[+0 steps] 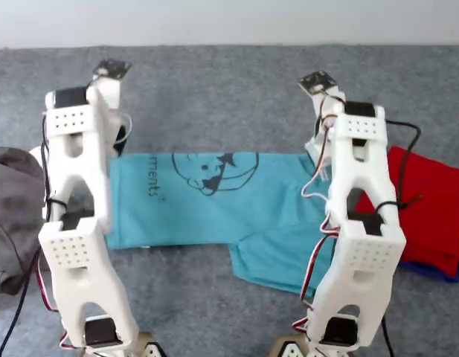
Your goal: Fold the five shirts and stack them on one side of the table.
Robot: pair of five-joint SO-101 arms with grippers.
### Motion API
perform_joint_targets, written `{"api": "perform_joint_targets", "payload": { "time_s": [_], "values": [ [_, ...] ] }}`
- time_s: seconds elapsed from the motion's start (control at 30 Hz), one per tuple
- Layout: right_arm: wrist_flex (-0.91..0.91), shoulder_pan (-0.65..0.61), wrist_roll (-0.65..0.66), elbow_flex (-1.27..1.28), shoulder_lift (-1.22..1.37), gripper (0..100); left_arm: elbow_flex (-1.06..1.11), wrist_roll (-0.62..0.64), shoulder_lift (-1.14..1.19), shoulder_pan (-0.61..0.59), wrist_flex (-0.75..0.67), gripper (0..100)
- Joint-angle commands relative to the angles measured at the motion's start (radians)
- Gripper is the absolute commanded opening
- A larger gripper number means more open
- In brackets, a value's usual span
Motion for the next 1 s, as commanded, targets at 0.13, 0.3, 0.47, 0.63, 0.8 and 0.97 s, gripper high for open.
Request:
{"api": "perform_joint_targets", "payload": {
  "time_s": [0.13, 0.3, 0.47, 0.63, 0.8, 0.97],
  "values": [
    [0.193, 0.015, -0.011, -0.054, -0.228, 0.9, -0.077, 0.069, -0.192, 0.083, 0.106, 2],
    [0.344, 0.059, -0.011, -0.054, -0.361, 1.2, 0.156, 0.064, -0.365, 0.224, 0.104, 2],
    [0.464, 0.15, -0.008, -0.054, -0.498, 1.3, 0.38, 0.063, -0.519, 0.402, 0.101, 2],
    [0.489, 0.302, -0.009, -0.048, -0.631, 1.3, 0.484, 0.064, -0.574, 0.555, 0.081, 2],
    [0.49, 0.447, -0.006, -0.046, -0.743, 1.3, 0.538, 0.061, -0.572, 0.741, 0.072, 2],
    [0.49, 0.553, -0.005, -0.043, -0.817, 1.3, 0.61, 0.041, -0.572, 0.918, 0.035, 10]
  ]
}}
